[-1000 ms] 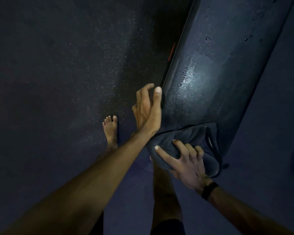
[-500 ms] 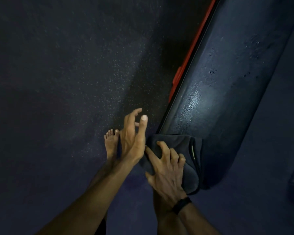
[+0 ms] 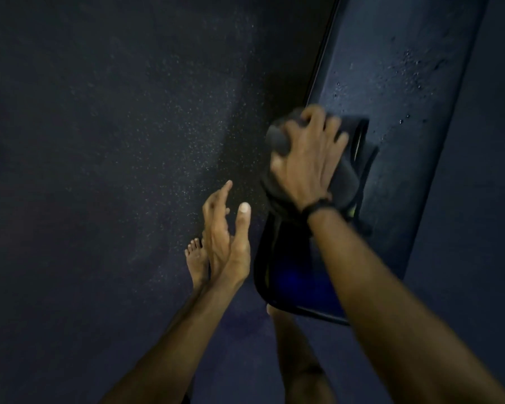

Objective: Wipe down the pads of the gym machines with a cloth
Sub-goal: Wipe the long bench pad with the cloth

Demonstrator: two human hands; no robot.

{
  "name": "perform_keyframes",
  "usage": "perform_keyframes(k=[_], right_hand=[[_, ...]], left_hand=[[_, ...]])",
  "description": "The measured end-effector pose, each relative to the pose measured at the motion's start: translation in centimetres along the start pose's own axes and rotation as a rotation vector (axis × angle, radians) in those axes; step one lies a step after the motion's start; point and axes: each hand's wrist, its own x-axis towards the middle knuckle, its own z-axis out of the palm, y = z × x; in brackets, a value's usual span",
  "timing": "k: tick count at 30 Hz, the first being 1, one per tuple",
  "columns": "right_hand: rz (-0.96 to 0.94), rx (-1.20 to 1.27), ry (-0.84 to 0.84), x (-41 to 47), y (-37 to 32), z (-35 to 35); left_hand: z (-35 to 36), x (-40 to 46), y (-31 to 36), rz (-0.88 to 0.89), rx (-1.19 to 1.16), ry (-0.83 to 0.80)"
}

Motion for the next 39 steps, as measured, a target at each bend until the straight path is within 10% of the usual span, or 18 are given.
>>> perform_keyframes(k=[7, 17, 31, 39], right_hand=[[0.067, -0.051, 0.056, 8.9, 1.4, -0.3], [-0.083, 0.242, -0.199, -22.0, -1.2, -1.0], [0.372, 0.335, 0.262, 3.2, 8.9, -1.2], [0.195, 0.358, 0.133, -16.2, 4.7, -1.0]], left_hand=[[1.6, -0.6, 0.4, -0.106, -0.106, -0.081], [0.0, 1.7, 0.2, -0.154, -0.184, 0.251], [4.4, 0.8, -0.5, -0.365, -0.034, -0.198], [5.9, 3.0, -0.1, -0.414, -0.193, -0.133]])
